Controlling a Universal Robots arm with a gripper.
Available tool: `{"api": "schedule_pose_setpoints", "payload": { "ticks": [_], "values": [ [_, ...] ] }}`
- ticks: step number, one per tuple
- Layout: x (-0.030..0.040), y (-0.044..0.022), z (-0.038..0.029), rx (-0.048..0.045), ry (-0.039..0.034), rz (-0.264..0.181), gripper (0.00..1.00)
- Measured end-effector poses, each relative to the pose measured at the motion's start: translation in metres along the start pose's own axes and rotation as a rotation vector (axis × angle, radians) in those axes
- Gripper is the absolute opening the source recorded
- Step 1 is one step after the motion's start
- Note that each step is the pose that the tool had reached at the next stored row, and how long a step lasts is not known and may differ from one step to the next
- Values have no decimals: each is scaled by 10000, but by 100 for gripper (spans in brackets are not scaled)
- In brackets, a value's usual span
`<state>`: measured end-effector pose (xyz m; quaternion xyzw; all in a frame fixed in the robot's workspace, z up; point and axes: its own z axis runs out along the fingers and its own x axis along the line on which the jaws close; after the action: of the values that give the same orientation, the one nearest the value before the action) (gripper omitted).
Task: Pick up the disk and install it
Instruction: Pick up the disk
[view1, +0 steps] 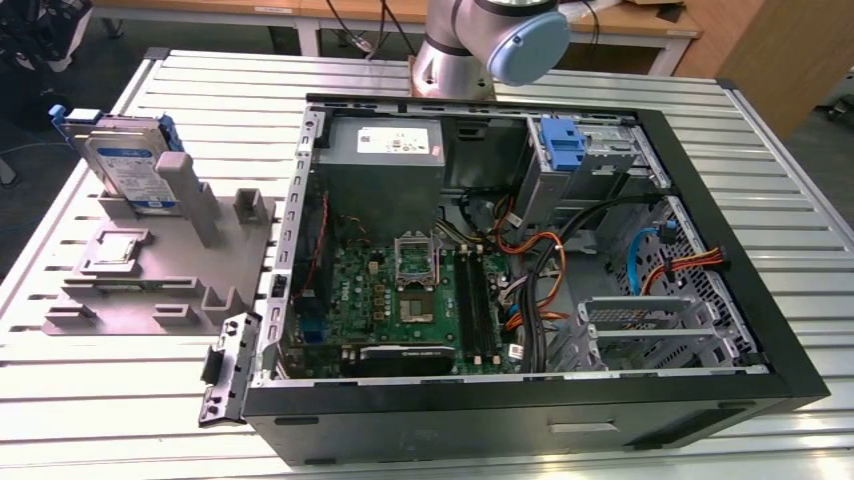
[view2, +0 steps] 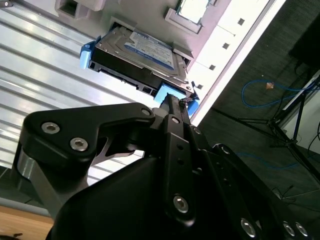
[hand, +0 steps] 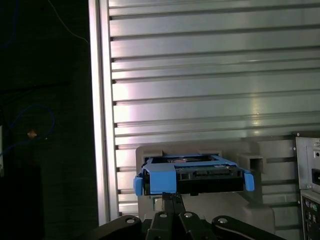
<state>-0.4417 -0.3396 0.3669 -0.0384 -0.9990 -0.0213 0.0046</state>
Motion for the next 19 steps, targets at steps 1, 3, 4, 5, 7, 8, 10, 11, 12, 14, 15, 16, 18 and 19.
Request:
{"api": "schedule_pose_setpoints", "payload": {
  "ticks": [1, 3, 4, 5, 7, 8, 10, 11, 12, 14, 15, 16, 18, 19],
  "values": [
    [1, 0, 0, 0, 0, 0, 10],
    [2, 1, 1, 0, 0, 0, 10],
    [3, 1, 1, 0, 0, -2, 10],
    [3, 1, 1, 0, 1, -11, 10],
    [3, 1, 1, 1, 2, -41, 10],
    [3, 1, 1, 1, 3, -61, 10],
    [3, 1, 1, 1, 5, -115, 10],
    [3, 1, 1, 1, 5, -146, 10],
    [3, 1, 1, 2, 7, -178, 10],
    [3, 1, 1, 3, 10, -238, 10],
    [3, 1, 1, 3, 10, -266, 10],
    [3, 1, 1, 3, 12, -292, 10],
    [3, 1, 1, 4, 14, -342, 10],
    [3, 1, 1, 4, 15, -365, 10]
  ]
}}
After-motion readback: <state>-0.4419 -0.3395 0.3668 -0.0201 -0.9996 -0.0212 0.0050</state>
